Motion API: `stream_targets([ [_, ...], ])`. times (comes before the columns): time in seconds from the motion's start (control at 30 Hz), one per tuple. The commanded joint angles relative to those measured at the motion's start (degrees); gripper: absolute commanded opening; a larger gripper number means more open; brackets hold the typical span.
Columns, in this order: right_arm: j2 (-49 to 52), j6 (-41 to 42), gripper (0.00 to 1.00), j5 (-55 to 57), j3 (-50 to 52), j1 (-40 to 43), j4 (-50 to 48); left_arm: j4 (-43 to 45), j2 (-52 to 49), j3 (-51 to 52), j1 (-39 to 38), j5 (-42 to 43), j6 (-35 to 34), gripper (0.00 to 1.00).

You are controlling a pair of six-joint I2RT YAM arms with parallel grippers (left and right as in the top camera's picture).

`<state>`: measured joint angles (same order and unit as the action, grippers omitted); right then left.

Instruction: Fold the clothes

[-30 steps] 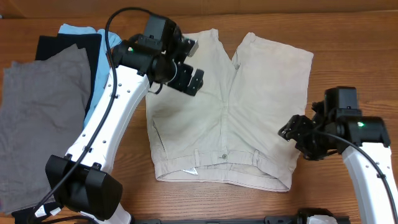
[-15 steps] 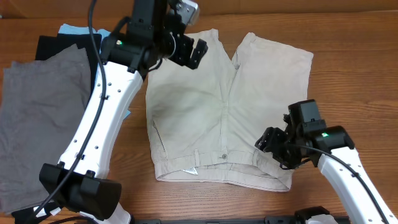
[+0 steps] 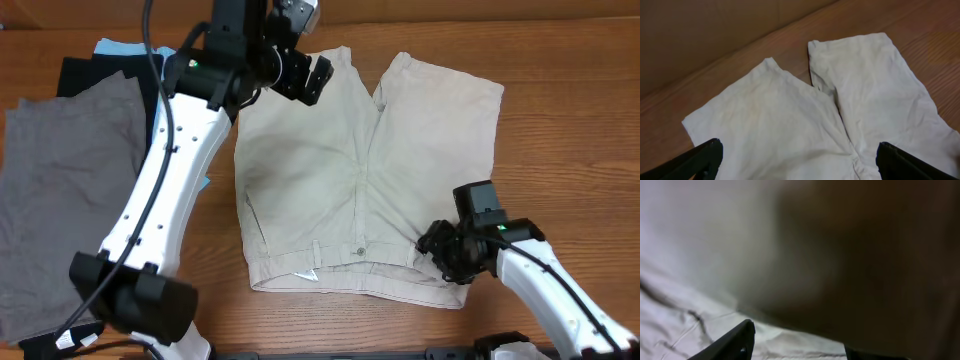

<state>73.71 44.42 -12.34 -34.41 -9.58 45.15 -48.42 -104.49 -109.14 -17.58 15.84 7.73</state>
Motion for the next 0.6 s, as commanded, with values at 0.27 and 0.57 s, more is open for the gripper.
stream_targets([
  [0.27, 8.33, 1.16, 0.61, 7.15, 0.44, 19.76, -5.35, -0.39, -6.88, -0.90, -0.07, 0.26, 1.53, 1.00],
  [0.57, 9.03, -4.24, 0.60, 8.13, 0.17, 39.47, -22.64, -0.59, -7.74, -0.83, -0.22, 0.28, 1.51, 1.00],
])
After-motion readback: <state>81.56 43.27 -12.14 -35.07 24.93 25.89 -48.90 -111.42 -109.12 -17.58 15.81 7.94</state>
